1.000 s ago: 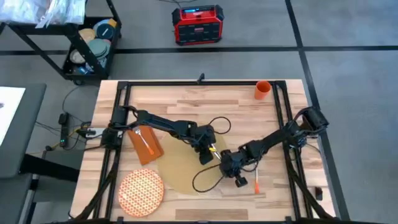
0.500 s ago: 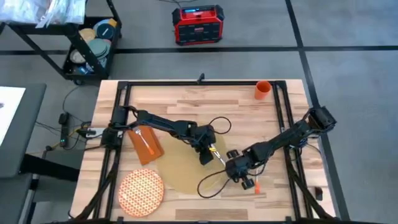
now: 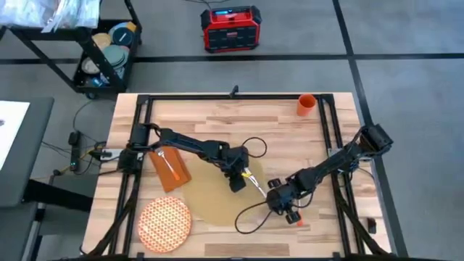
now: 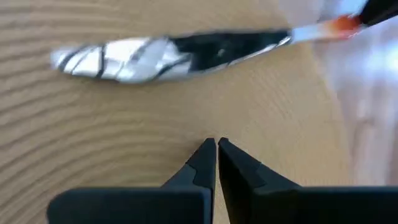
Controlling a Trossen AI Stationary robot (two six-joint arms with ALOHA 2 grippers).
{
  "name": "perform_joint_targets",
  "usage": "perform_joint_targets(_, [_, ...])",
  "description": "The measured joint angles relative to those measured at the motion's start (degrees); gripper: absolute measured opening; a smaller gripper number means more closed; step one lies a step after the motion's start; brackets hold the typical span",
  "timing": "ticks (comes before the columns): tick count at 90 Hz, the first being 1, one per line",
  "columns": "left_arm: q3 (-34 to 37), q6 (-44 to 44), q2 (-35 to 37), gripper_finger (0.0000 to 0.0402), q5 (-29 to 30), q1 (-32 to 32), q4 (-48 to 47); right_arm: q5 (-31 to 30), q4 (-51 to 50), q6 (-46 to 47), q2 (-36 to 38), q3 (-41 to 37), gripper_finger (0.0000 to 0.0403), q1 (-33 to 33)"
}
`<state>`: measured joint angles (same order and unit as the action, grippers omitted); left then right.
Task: Set table place
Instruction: Put the table knife on the placemat
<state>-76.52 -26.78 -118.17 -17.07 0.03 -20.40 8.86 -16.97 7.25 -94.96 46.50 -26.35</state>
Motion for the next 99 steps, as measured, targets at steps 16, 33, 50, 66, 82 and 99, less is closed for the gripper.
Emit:
perform_joint_targets(16, [-0.1, 1.82, 0.06, 0.0, 0.77, 0.0, -2.08, -0.05, 0.02, -0.02, 0.0, 0.02, 0.0, 0.26])
perform_joint_targets(33, [-0.12, 3.47, 0.11, 0.0, 1.16, -0.47, -2.58, -1.35, 0.17, -0.24, 0.0, 0.02, 0.0, 0.52])
perform_joint_targets(50, [-0.25, 0.98, -2.89, 0.0, -1.04, -0.73, 0.9, -4.85, 2.03, -1.57, -0.02, -0.03, 0.0, 1.71])
perform_joint_targets(66, [-0.89, -2.68, -7.05, 0.0, -7.63, -1.61, 6.21, -5.76, 2.65, -1.68, -0.02, 0.0, 0.0, 3.79])
perform_joint_targets(82, [-2.34, -3.26, -7.19, 0.0, -6.4, -1.61, 6.67, -5.84, 2.9, -1.7, 0.0, 0.0, 0.0, 3.89])
perform_joint_targets(99, [-5.44, -3.75, -7.35, 0.0, -4.99, -0.66, 6.6, -5.86, 3.1, -1.73, 0.0, 0.0, 0.0, 3.15])
